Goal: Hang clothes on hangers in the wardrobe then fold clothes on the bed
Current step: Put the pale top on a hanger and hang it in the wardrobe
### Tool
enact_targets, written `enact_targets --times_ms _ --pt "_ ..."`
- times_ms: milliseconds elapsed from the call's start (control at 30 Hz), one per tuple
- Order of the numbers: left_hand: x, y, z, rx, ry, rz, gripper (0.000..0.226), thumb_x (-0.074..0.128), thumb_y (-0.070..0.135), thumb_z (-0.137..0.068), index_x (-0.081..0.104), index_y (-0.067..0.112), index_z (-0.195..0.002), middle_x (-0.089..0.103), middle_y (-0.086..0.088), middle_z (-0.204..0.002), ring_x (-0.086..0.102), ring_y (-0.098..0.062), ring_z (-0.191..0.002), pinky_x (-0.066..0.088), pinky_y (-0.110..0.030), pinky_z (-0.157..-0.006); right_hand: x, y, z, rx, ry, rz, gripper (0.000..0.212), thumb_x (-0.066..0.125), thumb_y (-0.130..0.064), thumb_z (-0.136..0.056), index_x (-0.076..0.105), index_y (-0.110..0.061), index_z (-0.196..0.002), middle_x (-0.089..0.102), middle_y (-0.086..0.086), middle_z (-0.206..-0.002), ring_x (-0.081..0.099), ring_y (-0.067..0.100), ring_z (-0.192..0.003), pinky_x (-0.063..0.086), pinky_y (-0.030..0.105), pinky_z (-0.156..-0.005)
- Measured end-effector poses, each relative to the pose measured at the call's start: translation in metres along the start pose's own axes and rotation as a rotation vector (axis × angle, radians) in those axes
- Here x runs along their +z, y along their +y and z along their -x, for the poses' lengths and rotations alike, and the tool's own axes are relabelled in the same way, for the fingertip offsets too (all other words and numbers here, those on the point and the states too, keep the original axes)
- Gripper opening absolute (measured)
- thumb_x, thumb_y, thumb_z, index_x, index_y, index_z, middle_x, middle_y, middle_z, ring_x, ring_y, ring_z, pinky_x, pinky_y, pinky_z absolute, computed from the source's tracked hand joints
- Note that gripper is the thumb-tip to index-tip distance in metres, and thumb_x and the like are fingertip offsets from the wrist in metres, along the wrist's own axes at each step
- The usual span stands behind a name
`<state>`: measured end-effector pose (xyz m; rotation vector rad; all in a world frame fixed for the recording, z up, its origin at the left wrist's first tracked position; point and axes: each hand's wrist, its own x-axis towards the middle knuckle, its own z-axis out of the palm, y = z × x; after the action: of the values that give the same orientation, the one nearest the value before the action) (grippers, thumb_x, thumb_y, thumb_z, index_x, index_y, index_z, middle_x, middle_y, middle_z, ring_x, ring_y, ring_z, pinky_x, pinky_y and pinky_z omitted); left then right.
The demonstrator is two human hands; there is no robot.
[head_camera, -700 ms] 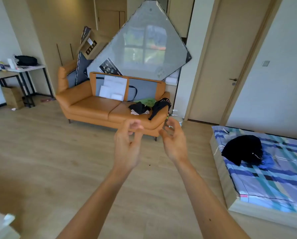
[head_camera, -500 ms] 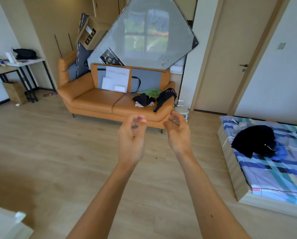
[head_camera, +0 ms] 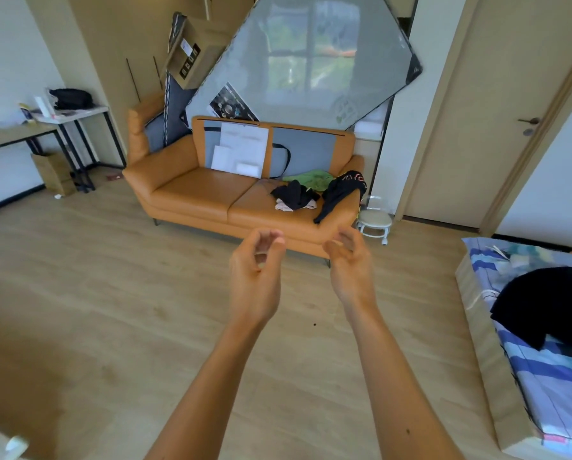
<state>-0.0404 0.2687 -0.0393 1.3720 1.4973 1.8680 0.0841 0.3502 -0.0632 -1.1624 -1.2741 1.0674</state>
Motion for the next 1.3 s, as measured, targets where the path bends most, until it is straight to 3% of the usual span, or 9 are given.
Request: enact_targets --times_ms 100,333,500,700,800,1000,1067,1167,1300 --pt "0.03 -0.012 -0.032 0.007 0.007 0.012 0.016 0.053 0.024 -0.093 0.067 0.015 -0.093 0.068 0.006 -0.087 0.061 -0.007 -0.084 0.044 -0.019 -0.076 -0.004 0.003 -0.052 -0.021 -0.03 0.032 0.042 0.064 -0.023 -0.092 0.055 -0.023 -0.133 0.061 -0.006 -0.126 0.061 0.011 -0.111 0.05 0.037 -0.099" --pt "0.084 -0.052 -0.108 -0.032 0.042 0.026 0.018 0.053 0.025 -0.092 0.067 0.014 -0.095 0.07 0.001 -0.091 0.063 -0.013 -0.088 0.047 -0.025 -0.079 0.001 0.015 -0.162 -0.03 -0.083 0.072 0.042 0.065 -0.024 -0.093 0.055 -0.025 -0.133 0.061 -0.005 -0.127 0.062 0.003 -0.104 0.049 0.028 -0.094" --pt "0.107 -0.092 -0.165 -0.077 0.055 0.033 0.016 0.054 0.025 -0.092 0.067 0.017 -0.094 0.071 0.001 -0.092 0.064 -0.016 -0.09 0.048 -0.029 -0.081 0.024 0.04 -0.227 0.002 -0.106 0.093 0.043 0.065 -0.027 -0.093 0.054 -0.024 -0.134 0.06 -0.006 -0.129 0.062 0.011 -0.112 0.049 0.037 -0.101" --pt "0.129 -0.156 -0.266 -0.078 0.038 0.059 0.014 0.054 0.023 -0.093 0.067 0.02 -0.095 0.07 0.002 -0.092 0.066 -0.017 -0.092 0.052 -0.032 -0.084 0.076 0.062 -0.332 -0.01 -0.108 0.094 0.044 0.064 -0.028 -0.094 0.053 -0.023 -0.137 0.06 -0.005 -0.126 0.061 0.009 -0.108 0.05 0.024 -0.086" --pt "0.14 -0.19 -0.334 -0.068 0.003 0.073 0.014 0.054 0.022 -0.093 0.067 0.018 -0.095 0.069 0.003 -0.092 0.065 -0.016 -0.091 0.051 -0.027 -0.081 0.114 0.071 -0.4 -0.004 -0.091 0.09 0.047 0.066 -0.028 -0.094 0.052 -0.021 -0.138 0.06 -0.001 -0.126 0.061 0.008 -0.108 0.052 0.03 -0.087" --pt "0.15 -0.227 -0.429 -0.045 -0.056 0.073 0.015 0.053 0.02 -0.094 0.066 0.011 -0.095 0.067 0.004 -0.09 0.063 -0.011 -0.089 0.044 -0.019 -0.077 0.162 0.071 -0.495 -0.031 -0.037 0.11 0.045 0.069 -0.024 -0.092 0.056 -0.014 -0.134 0.06 -0.006 -0.115 0.057 -0.007 -0.096 0.049 0.02 -0.085" --pt "0.15 -0.243 -0.464 -0.058 -0.047 0.07 0.016 0.053 0.019 -0.095 0.066 0.01 -0.095 0.068 0.003 -0.091 0.062 -0.011 -0.089 0.045 -0.02 -0.077 0.18 0.075 -0.526 -0.017 -0.043 0.125 0.044 0.068 -0.024 -0.092 0.055 -0.015 -0.134 0.061 -0.006 -0.115 0.061 -0.001 -0.095 0.048 0.017 -0.081" --pt "0.151 -0.271 -0.507 -0.061 -0.041 0.055 0.016 0.052 0.018 -0.095 0.066 0.01 -0.095 0.067 0.004 -0.09 0.062 -0.009 -0.087 0.045 -0.02 -0.077 0.208 0.092 -0.572 0.016 -0.06 0.135 0.044 0.066 -0.026 -0.094 0.053 -0.018 -0.135 0.063 0.004 -0.125 0.065 0.016 -0.105 0.052 0.029 -0.085" --pt "0.154 -0.315 -0.562 -0.092 -0.022 0.04 0.015 0.053 0.017 -0.095 0.066 0.011 -0.096 0.067 0.006 -0.09 0.062 -0.008 -0.086 0.046 -0.021 -0.076 0.242 0.118 -0.634 0.055 -0.084 0.137 0.046 0.065 -0.026 -0.095 0.052 -0.017 -0.139 0.061 0.002 -0.128 0.063 0.016 -0.108 0.047 0.019 -0.076"
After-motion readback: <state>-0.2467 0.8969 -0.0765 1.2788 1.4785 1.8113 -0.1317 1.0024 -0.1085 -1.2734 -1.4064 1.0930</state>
